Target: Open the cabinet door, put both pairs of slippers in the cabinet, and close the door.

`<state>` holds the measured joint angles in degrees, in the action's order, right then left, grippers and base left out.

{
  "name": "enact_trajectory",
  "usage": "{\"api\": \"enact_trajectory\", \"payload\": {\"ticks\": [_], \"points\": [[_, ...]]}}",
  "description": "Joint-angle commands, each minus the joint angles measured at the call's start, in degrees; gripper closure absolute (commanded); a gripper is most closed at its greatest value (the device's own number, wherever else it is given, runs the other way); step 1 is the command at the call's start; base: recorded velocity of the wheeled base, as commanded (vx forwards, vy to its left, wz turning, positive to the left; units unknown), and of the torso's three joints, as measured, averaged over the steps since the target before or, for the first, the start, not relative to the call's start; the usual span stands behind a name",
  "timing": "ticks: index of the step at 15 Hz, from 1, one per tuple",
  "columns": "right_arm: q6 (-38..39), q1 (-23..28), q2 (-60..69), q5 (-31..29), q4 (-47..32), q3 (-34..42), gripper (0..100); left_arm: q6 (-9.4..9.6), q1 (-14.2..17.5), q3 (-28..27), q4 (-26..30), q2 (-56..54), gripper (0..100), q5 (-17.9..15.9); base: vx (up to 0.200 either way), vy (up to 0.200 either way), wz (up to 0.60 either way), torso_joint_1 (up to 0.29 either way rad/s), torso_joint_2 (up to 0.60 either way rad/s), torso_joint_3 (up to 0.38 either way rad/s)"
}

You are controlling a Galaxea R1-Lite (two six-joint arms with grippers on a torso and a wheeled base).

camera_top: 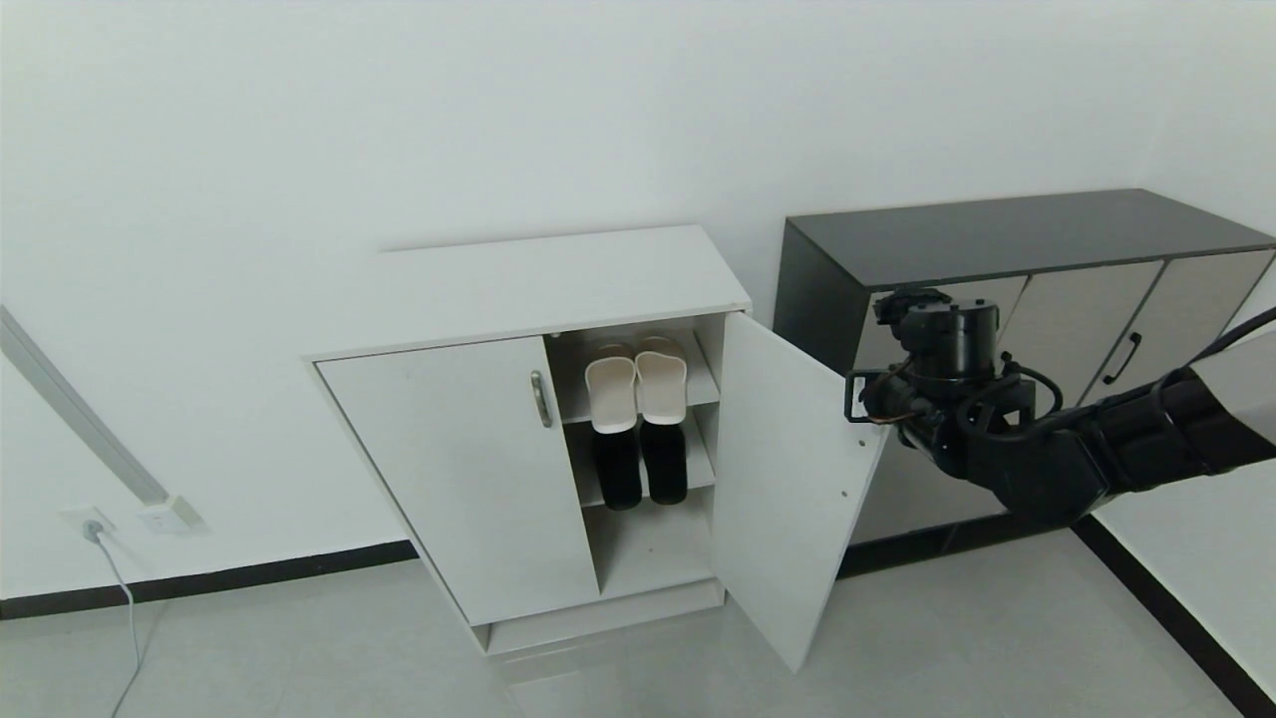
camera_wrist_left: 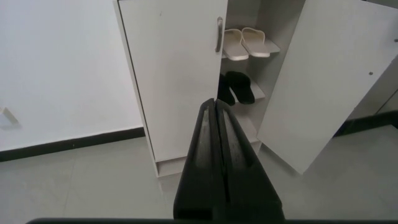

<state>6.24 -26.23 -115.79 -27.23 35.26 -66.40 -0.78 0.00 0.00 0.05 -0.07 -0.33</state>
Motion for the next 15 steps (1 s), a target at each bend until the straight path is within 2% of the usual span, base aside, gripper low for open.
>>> {"api": "enact_trajectory", "payload": {"ticks": [1,10,12,15], "points": [[0.00,0.13,-0.23,-0.01,-0.19,-0.04,100,-0.01,0.00,0.00,-0.05,0.07,100,-0.02,0.000,0.000,0.00,0.000,0.00,0.000],[0.00,-0.22,-0.76,-0.01,-1.94,0.31,100,0.08,0.00,0.00,-0.05,0.07,100,-0.02,0.000,0.000,0.00,0.000,0.00,0.000],[0.09,-2.42,0.30,-0.01,-1.94,1.80,100,0.08,0.00,0.00,0.04,0.07,100,-0.02,0.000,0.000,0.00,0.000,0.00,0.000],[1.32,-8.66,2.67,-0.45,-1.86,4.26,100,0.08,0.00,0.00,-0.05,0.07,100,-0.02,0.000,0.000,0.00,0.000,0.00,0.000]]}}
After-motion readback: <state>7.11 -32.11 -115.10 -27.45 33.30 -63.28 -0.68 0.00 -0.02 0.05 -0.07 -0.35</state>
